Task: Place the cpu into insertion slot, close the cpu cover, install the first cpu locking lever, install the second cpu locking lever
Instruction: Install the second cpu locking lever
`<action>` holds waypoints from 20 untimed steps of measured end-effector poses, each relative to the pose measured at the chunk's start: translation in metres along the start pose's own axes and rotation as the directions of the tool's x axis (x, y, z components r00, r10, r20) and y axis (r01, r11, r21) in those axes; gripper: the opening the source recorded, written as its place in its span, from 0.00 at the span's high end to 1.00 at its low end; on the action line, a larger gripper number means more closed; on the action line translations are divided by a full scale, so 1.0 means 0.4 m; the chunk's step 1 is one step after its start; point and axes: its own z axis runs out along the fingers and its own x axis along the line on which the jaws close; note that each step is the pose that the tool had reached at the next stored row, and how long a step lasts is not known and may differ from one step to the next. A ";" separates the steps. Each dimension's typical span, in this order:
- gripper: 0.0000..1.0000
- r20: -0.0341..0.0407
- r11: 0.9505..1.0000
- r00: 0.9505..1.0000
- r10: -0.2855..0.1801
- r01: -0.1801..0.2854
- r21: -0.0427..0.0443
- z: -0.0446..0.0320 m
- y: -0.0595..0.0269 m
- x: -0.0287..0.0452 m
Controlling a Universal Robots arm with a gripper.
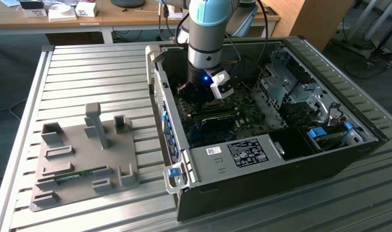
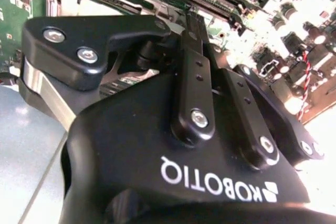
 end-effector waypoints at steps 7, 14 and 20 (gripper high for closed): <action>0.89 0.000 1.000 1.000 0.000 0.000 0.000 -0.011 0.001 -0.001; 0.89 0.000 1.000 1.000 0.000 0.000 0.000 -0.046 0.002 -0.003; 0.89 0.000 1.000 1.000 0.000 0.000 0.000 -0.071 0.004 -0.004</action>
